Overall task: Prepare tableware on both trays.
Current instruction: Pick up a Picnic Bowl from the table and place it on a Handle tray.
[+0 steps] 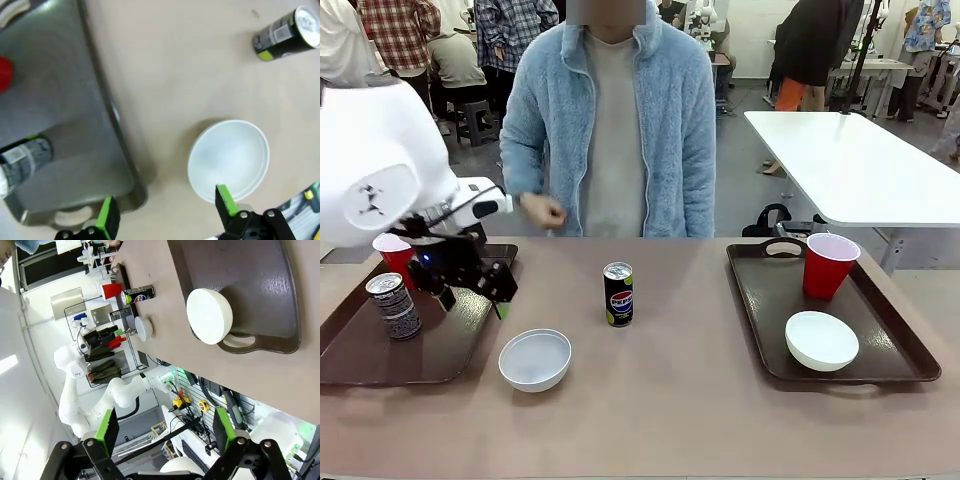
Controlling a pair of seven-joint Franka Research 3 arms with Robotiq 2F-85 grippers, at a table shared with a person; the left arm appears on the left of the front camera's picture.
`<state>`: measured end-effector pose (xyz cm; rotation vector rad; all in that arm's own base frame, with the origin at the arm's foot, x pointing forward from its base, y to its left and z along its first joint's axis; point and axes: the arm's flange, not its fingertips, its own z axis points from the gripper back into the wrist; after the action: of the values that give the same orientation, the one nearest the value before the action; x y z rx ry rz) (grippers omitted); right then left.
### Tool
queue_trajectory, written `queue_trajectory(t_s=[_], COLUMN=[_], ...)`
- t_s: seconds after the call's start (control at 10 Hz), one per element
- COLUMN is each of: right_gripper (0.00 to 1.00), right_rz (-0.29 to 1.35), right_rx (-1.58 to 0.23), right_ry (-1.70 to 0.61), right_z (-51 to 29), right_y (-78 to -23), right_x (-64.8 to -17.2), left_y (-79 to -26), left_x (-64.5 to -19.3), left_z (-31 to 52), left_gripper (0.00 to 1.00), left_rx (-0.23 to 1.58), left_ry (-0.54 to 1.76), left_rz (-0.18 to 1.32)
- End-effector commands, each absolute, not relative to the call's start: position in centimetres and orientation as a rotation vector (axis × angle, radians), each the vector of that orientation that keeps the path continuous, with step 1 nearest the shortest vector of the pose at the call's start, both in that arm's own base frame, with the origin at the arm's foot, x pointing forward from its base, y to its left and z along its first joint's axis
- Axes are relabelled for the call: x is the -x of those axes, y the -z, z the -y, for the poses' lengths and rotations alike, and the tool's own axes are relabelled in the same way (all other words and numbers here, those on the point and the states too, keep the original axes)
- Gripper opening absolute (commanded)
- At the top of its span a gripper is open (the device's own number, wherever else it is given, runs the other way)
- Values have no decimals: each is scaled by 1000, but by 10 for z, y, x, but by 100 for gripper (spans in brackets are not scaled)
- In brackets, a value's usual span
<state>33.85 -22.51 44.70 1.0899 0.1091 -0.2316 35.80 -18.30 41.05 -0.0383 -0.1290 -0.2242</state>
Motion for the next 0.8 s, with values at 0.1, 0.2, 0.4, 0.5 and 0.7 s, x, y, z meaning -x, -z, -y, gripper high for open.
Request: queue_trajectory(t_s=[0.1,0.2,0.4,0.5,0.7], right_gripper=[99,99,99,99,99], right_rz=[-105,-105,-105,-105,-105], right_rx=[-1096,-1096,-1096,-1096,-1096], right_ry=[230,230,230,230,230], right_z=[223,223,223,223,223], right_y=[-448,-448,-448,-448,-448], right_x=[-336,-336,-336,-336,-336], left_y=[-371,-361,-346,-341,-338], left_x=[-353,-352,-345,-344,-343], left_z=[209,211,213,214,215], left_gripper=[100,100,93,43,0], left_rx=[63,78,114,101,104], left_ry=[236,253,287,301,313], left_rz=[93,77,41,29,17])
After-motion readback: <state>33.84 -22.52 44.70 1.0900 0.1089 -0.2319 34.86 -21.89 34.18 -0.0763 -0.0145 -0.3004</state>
